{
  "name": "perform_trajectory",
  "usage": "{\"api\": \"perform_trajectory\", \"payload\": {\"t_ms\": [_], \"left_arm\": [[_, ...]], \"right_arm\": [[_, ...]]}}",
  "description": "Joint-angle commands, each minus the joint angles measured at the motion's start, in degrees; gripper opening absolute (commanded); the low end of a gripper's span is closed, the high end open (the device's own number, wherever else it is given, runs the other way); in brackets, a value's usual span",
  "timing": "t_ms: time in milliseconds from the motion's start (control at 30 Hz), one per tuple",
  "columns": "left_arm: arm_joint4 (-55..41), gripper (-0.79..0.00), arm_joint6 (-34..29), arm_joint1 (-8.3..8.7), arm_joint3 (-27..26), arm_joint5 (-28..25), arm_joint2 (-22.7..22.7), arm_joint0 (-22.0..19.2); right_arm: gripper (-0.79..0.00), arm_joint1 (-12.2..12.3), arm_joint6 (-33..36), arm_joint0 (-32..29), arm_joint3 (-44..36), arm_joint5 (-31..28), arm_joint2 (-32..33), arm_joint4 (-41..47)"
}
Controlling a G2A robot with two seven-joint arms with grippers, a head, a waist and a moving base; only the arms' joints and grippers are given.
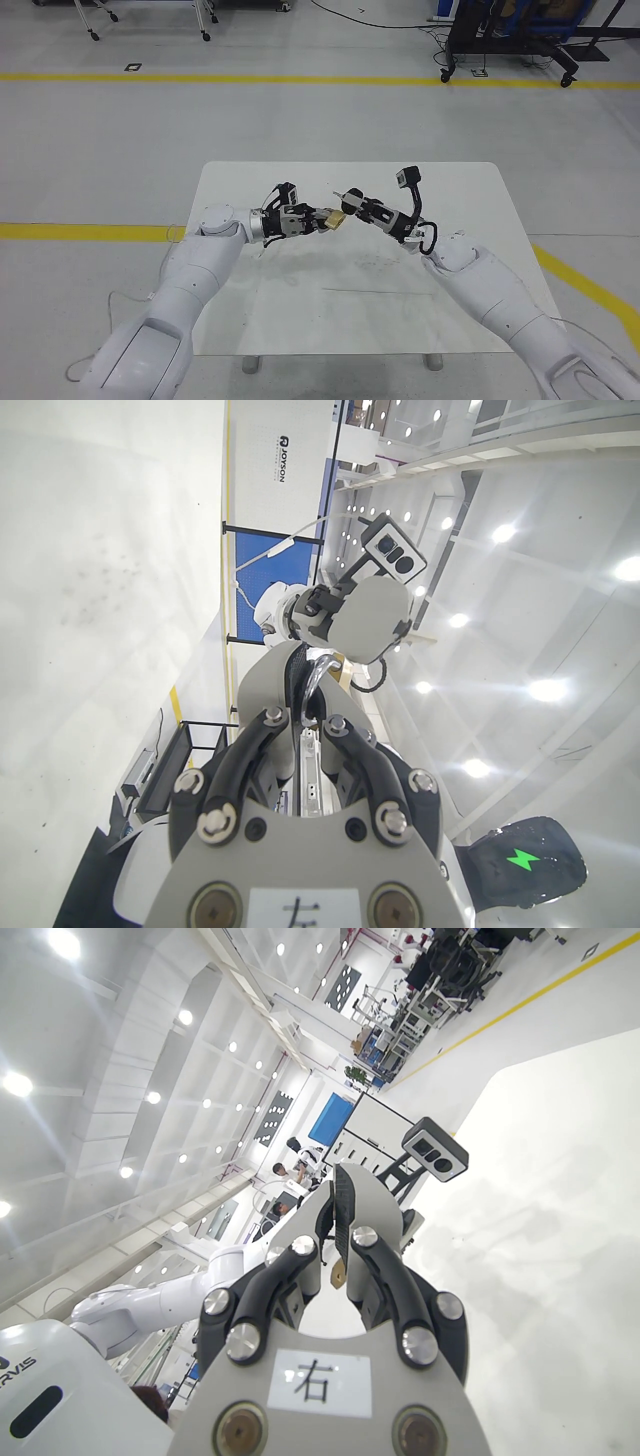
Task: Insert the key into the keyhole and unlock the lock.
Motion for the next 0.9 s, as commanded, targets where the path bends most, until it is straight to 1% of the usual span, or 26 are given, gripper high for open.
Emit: {"api": "perform_trajectory", "payload": {"t_ms": [0, 100, 267, 333, 600, 700, 767, 833, 867], "left_arm": [[-0.4, -0.785, 0.4, -0.14, 0.6, 0.7, -0.1, -0.3], [-0.8, -0.785, 1.2, -0.29, 1.5, 1.4, -0.3, -0.7], [-2.1, -0.785, 3.4, -0.55, 3.0, 2.6, -1.0, -1.3], [-1.6, -0.785, 4.8, -0.56, 3.7, 3.2, -0.9, -1.7], [-1.6, -0.785, 4.8, -0.56, 3.7, 3.2, -0.9, -1.7], [0.4, -0.785, 7.3, -0.52, 1.0, 5.1, -0.2, -0.1], [0.9, -0.785, 8.7, -0.34, 0.0, 7.1, -0.3, 0.5], [1.7, -0.785, 9.4, -0.12, -1.0, 8.6, -0.3, 0.9], [1.9, -0.785, 9.3, -0.03, -1.3, 9.9, -0.3, 1.0]], "right_arm": [[-0.785, -0.1, 2.2, 0.0, -0.1, -0.1, 0.0, -0.1], [-0.785, 0.0, 4.0, -0.8, -0.7, -1.8, 1.1, 1.2], [-0.785, 0.6, 3.5, -3.1, -2.9, -3.3, 4.5, 1.4], [-0.785, 0.7, 3.7, -3.4, -3.3, -3.5, 4.7, 1.8], [-0.785, 0.7, 3.7, -3.4, -3.3, -3.5, 4.7, 1.8], [-0.785, 0.6, 3.1, -3.8, -4.0, -3.8, 4.9, 1.7], [-0.785, 0.8, 0.8, -3.7, -3.4, -3.9, 6.2, -4.6], [-0.785, 1.1, -1.0, -4.2, -4.5, -5.4, 7.4, -11.2], [-0.785, 1.5, -1.1, -4.0, -4.6, -5.9, 8.5, -16.3]]}}
